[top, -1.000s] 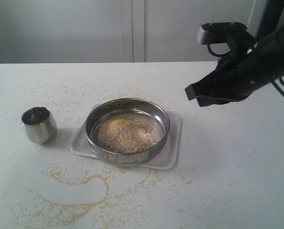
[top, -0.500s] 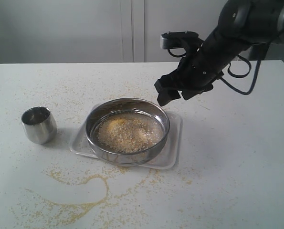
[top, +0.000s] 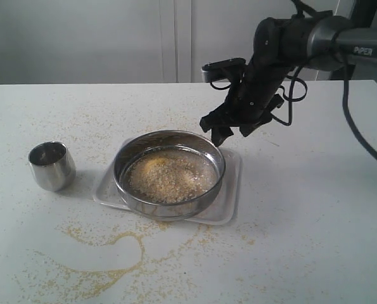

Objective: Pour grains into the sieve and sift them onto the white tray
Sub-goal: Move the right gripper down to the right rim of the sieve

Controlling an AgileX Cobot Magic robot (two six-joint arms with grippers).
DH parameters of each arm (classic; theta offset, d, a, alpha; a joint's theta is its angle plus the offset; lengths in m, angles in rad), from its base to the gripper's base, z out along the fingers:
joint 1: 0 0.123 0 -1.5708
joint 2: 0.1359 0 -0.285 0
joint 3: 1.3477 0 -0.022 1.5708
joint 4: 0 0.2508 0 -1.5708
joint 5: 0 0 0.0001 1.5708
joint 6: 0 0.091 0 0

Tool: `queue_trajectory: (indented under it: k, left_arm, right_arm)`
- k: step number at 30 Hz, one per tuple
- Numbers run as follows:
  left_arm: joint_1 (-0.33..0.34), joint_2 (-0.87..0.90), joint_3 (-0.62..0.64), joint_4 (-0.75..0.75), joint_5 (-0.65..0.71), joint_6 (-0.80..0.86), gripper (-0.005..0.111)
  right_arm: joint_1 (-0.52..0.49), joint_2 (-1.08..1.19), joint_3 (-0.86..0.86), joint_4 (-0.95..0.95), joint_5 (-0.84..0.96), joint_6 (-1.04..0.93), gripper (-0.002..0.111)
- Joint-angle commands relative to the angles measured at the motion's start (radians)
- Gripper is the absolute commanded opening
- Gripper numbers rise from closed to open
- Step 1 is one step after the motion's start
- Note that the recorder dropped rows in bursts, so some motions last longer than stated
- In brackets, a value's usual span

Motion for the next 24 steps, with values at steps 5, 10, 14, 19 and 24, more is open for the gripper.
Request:
queue_trajectory:
  k: [5, 10, 14, 19, 24]
  left_arm:
    - [0.005, -0.007, -0.001, -0.003, 0.009, 0.001, 0.000]
    - [0.005, -0.007, -0.001, -0.003, 0.009, 0.001, 0.000]
    - [0.005, -0.007, -0.001, -0.003, 0.009, 0.001, 0.000]
    - [0.005, -0.007, -0.001, -0.003, 0.009, 0.001, 0.000]
    - [0.005, -0.007, -0.001, -0.003, 0.009, 0.001, 0.000]
  right_arm:
    - [0.028, 0.080, -0.098, -0.012, 0.005, 0.011, 0.063]
    - [0.028, 0.116, -0.116, -0.013, -0.003, 0.024, 0.063]
    - [0.028, 0.138, -0.116, -0.013, -0.015, 0.024, 0.058]
    - [0.028, 0.146, -0.116, -0.018, -0.044, 0.028, 0.054]
    - [0.028, 0.163, -0.116, -0.022, -0.054, 0.028, 0.050]
